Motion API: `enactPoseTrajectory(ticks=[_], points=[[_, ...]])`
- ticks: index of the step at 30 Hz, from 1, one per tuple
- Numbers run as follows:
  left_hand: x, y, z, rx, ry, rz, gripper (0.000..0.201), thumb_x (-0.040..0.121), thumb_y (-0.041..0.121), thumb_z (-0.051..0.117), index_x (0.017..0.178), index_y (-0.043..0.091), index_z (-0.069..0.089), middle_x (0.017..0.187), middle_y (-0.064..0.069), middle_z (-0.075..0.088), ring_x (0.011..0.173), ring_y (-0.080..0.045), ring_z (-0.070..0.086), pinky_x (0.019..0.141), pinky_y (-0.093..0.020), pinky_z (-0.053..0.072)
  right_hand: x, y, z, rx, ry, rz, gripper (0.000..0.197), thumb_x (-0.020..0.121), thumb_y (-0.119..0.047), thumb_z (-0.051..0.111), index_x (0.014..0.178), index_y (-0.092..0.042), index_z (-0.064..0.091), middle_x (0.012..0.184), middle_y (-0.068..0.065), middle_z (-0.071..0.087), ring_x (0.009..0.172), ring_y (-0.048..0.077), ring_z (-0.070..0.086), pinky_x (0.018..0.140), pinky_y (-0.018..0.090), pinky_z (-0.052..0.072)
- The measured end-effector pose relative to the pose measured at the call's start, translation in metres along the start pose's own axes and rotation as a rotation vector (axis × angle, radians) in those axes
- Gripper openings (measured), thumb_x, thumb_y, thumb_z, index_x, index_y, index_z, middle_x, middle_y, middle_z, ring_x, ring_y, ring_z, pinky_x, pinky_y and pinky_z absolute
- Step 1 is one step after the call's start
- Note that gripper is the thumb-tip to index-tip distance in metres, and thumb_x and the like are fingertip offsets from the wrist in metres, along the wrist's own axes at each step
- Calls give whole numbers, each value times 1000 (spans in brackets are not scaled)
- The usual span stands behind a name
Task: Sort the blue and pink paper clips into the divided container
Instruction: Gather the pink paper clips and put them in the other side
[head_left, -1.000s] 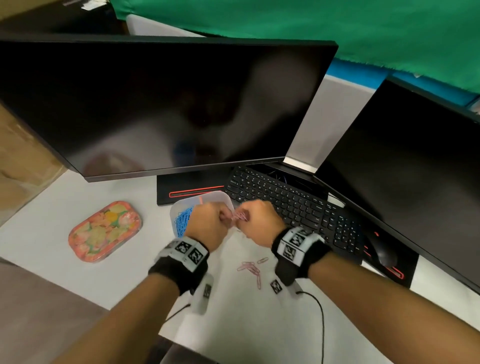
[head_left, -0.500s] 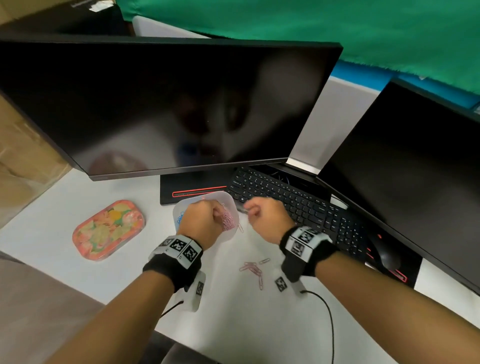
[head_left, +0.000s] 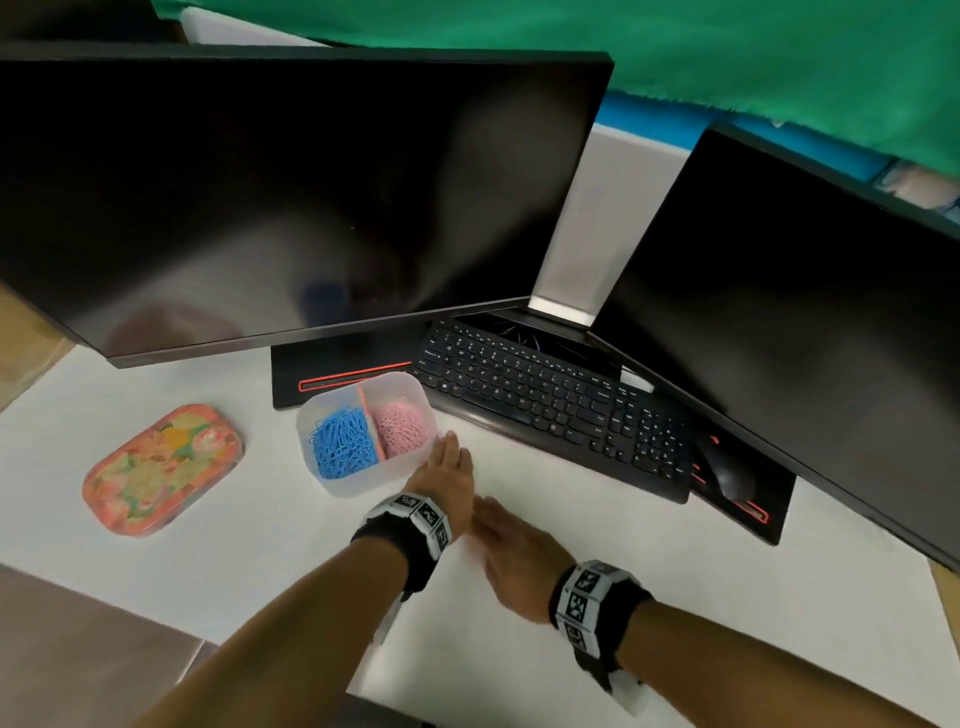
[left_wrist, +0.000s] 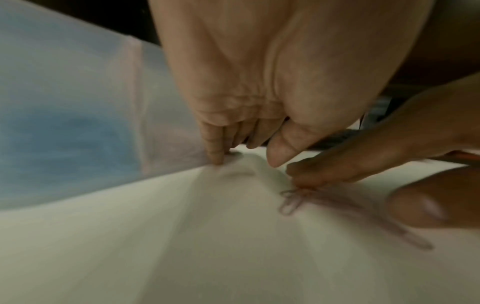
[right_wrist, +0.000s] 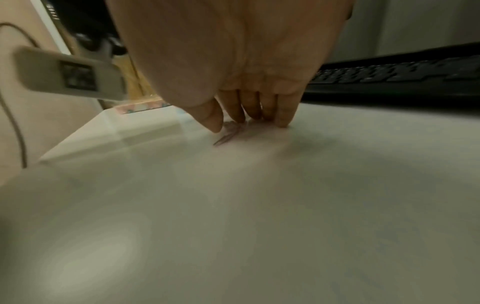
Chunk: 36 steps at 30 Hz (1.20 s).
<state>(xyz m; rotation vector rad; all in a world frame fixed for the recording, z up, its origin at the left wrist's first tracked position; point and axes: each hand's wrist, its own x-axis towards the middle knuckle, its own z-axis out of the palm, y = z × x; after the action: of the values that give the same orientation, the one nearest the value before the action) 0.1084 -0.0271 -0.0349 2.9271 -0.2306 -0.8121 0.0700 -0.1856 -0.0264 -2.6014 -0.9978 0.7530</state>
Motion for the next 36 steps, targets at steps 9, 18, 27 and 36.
enactPoseTrajectory(ticks=[9,18,27,36], points=[[-36,-20,-1,-152,110,208,62,82,-2,48,140,20,43,143,-1,46,128,-20,48,107,-33,41,-15,17,-5,68,110,106,59,89,-30,58,142,-15,38,133,3,42,123,22,40,102,33,42],[-63,-35,19,-259,127,79,49,88,19,57,136,20,47,134,1,44,120,-21,52,101,-33,45,7,-1,2,183,91,178,27,92,-29,55,111,-10,61,109,8,56,98,27,60,84,33,50],[-59,-30,23,-278,163,69,19,89,27,56,104,19,64,107,-2,63,101,-23,60,84,-31,48,19,-10,-5,202,33,145,37,88,-30,62,120,-12,56,116,8,60,104,26,59,85,30,47],[-62,-29,23,-281,228,-15,24,89,29,59,109,18,65,108,-3,61,97,-21,62,83,-29,51,38,-2,-22,25,-72,-50,43,88,-37,62,125,-18,54,116,5,52,101,28,60,86,36,50]])
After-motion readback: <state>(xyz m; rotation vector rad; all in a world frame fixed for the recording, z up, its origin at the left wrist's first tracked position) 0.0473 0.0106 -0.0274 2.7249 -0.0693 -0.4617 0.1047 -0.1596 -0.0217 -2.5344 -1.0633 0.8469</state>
